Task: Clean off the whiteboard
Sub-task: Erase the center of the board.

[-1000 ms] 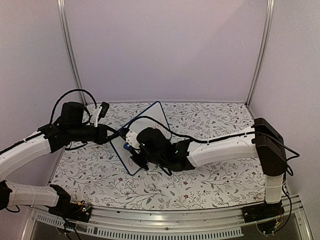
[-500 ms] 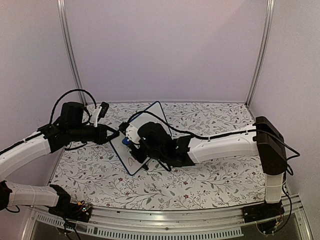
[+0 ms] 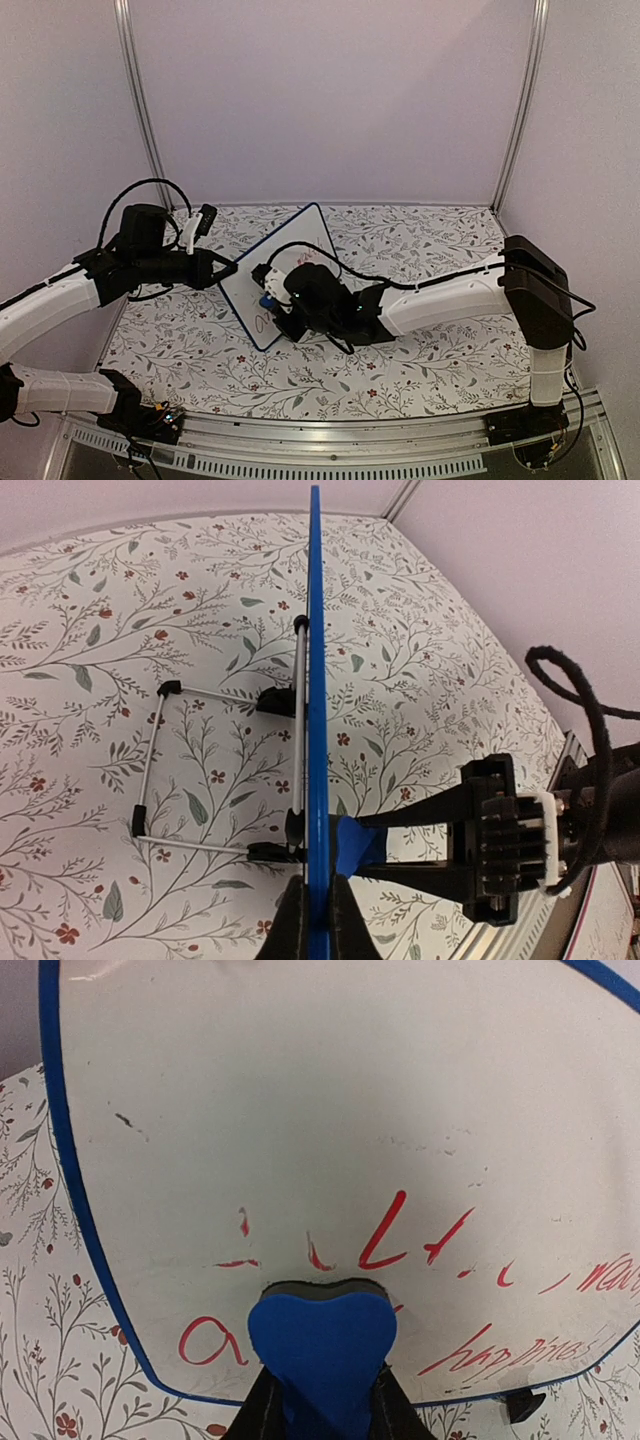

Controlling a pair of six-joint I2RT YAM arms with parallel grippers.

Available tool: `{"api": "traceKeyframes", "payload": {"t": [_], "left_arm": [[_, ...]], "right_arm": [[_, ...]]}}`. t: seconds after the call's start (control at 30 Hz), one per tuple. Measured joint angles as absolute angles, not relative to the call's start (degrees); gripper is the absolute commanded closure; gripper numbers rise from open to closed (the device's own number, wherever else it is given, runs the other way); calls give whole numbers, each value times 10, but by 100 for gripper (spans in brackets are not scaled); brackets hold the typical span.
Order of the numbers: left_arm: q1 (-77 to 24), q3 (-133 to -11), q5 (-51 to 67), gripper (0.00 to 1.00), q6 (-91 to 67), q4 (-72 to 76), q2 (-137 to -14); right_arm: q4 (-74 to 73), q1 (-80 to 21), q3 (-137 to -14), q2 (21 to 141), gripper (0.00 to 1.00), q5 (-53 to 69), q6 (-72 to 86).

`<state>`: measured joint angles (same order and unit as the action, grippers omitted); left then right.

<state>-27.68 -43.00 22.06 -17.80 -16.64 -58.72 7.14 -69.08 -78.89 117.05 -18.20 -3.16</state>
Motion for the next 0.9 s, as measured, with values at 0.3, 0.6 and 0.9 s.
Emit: {"api": "traceKeyframes", "payload": {"t": [0.3, 0.6, 0.9], "left_arm": [[-277, -430, 226, 100, -181, -166, -587], [-277, -430, 226, 100, -181, -166, -587], [-277, -430, 227, 100, -181, -166, -587]], "right_arm": [[68, -688, -788, 1162, 85, -183, -30], [64, -686, -829, 1161, 84, -178, -41], [65, -699, -852, 1161, 84, -171, -46]]}}
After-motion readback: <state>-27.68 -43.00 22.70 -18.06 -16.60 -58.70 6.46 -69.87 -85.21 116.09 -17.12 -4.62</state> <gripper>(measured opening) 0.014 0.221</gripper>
